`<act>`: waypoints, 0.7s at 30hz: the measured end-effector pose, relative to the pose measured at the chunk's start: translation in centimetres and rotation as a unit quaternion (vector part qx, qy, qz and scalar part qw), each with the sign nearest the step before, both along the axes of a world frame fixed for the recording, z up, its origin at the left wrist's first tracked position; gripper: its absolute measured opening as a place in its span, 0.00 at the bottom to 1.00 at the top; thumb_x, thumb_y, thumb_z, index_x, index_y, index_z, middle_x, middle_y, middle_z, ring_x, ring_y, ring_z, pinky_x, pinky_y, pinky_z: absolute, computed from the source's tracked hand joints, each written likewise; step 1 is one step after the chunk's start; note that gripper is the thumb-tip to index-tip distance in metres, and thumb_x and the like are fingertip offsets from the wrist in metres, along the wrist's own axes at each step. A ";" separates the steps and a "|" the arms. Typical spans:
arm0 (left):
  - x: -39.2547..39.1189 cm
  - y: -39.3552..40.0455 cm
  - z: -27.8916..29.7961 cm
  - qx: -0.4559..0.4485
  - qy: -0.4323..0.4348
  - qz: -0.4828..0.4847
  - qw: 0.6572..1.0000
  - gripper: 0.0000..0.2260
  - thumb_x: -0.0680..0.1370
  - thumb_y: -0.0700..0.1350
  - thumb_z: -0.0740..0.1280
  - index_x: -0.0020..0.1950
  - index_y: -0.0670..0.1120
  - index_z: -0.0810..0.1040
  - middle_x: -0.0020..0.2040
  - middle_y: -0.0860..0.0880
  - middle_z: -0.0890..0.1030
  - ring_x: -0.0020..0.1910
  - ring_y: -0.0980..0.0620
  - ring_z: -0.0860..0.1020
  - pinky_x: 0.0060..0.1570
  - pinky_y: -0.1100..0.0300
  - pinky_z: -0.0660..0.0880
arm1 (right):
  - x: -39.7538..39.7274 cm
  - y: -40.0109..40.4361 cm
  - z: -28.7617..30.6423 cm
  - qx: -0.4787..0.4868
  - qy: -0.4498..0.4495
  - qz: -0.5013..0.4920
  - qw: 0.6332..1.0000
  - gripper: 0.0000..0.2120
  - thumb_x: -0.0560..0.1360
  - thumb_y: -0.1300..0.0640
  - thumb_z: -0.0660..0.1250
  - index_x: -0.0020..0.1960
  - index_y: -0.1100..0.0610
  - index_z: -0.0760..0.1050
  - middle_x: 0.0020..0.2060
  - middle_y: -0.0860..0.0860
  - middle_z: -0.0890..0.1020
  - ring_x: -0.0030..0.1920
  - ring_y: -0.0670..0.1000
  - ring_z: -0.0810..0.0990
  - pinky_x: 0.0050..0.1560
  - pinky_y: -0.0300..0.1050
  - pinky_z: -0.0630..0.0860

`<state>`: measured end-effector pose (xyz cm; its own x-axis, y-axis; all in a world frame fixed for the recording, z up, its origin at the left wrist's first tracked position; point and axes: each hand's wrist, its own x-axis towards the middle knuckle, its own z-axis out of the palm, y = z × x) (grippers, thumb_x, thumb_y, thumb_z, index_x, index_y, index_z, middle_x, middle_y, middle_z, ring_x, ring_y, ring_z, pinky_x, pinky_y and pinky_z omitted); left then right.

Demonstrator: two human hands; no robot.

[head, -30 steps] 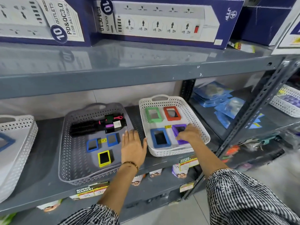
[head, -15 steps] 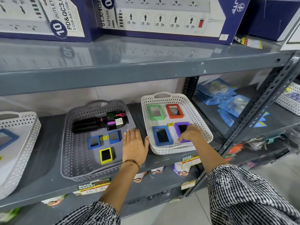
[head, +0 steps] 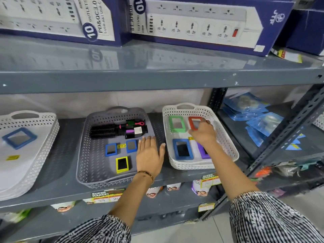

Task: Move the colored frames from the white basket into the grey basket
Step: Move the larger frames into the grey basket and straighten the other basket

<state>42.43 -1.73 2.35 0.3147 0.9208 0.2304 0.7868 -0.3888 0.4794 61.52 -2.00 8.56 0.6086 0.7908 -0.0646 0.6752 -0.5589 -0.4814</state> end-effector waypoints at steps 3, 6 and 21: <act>-2.3 0.6 0.7 0.029 -0.004 0.037 0.999 0.24 0.80 0.54 0.54 0.68 0.38 0.65 0.69 0.36 0.69 0.71 0.39 0.62 0.72 0.48 0.54 | -3.9 1.5 1.1 0.052 -0.015 0.067 0.996 0.29 0.74 0.53 0.67 0.70 0.63 0.63 0.66 0.62 0.73 0.67 0.62 0.70 0.66 0.52 0.69; -6.4 1.5 1.7 0.044 -0.010 0.085 0.995 0.24 0.79 0.53 0.55 0.68 0.37 0.65 0.69 0.37 0.68 0.71 0.39 0.61 0.72 0.47 0.53 | -9.2 3.3 1.3 0.074 -0.011 0.136 0.988 0.29 0.75 0.55 0.66 0.71 0.63 0.61 0.68 0.63 0.70 0.69 0.61 0.68 0.68 0.52 0.66; -35.4 6.6 1.3 0.021 0.040 0.315 0.948 0.26 0.78 0.54 0.51 0.66 0.35 0.65 0.67 0.34 0.70 0.68 0.35 0.64 0.70 0.44 0.57 | -41.9 13.1 -0.5 0.066 0.019 0.405 0.912 0.23 0.77 0.55 0.62 0.69 0.62 0.65 0.66 0.62 0.74 0.66 0.61 0.72 0.63 0.51 0.71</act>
